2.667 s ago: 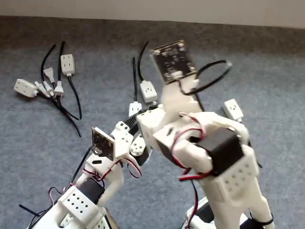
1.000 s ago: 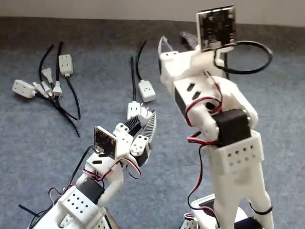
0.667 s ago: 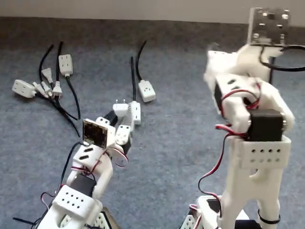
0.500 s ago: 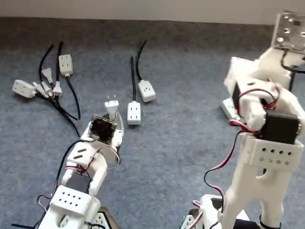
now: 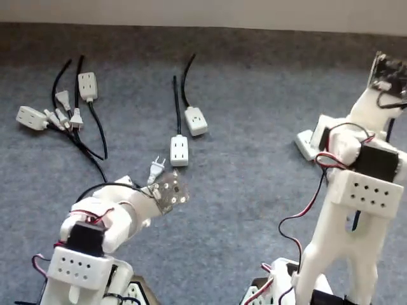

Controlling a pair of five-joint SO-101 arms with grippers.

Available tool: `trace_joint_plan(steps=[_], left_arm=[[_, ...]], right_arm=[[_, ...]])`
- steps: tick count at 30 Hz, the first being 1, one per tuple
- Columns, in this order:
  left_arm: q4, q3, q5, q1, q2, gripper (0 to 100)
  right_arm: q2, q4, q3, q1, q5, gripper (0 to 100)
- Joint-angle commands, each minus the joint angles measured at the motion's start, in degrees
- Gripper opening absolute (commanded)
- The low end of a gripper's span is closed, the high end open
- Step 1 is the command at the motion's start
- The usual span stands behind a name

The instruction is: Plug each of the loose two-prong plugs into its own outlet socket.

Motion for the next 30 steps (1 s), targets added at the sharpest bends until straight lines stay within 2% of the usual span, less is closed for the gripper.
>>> trace_joint_plan(steps=[1,5,10,15,18,23,28,30], left_arm=[[6.15,-5.32,-6.51,-4.97,-0.66,13],[2.02,-4.18,-8.00,-7.25,-0.66,16],[-10.64,2.42,-7.82,-2.59,-0.66,21],[-30.86,12.53,2.64,1.63,-0.13,26],[-37.71,15.08,7.74,1.80,-0.13,27],[-42.99,14.90,14.15,0.04,0.04,27],[-43.43,15.43,14.86,-0.92,0.48,27],[-43.60,14.46,17.32,-1.89,3.03,27]], right_arm=[[-0.92,-5.76,13.85,0.40,0.79,24.9],[-0.75,-15.78,29.23,-0.66,0.35,24.9],[-1.19,-31.69,49.10,-2.86,0.35,24.9],[-1.19,-37.32,54.29,-3.38,0.35,24.9],[-1.19,-39.16,56.40,-3.56,0.35,24.9],[-1.19,-43.74,59.38,-3.56,0.35,24.9],[-1.19,-44.00,59.56,-3.56,0.35,24.9],[-1.19,-44.09,59.65,-3.56,0.35,24.9]])
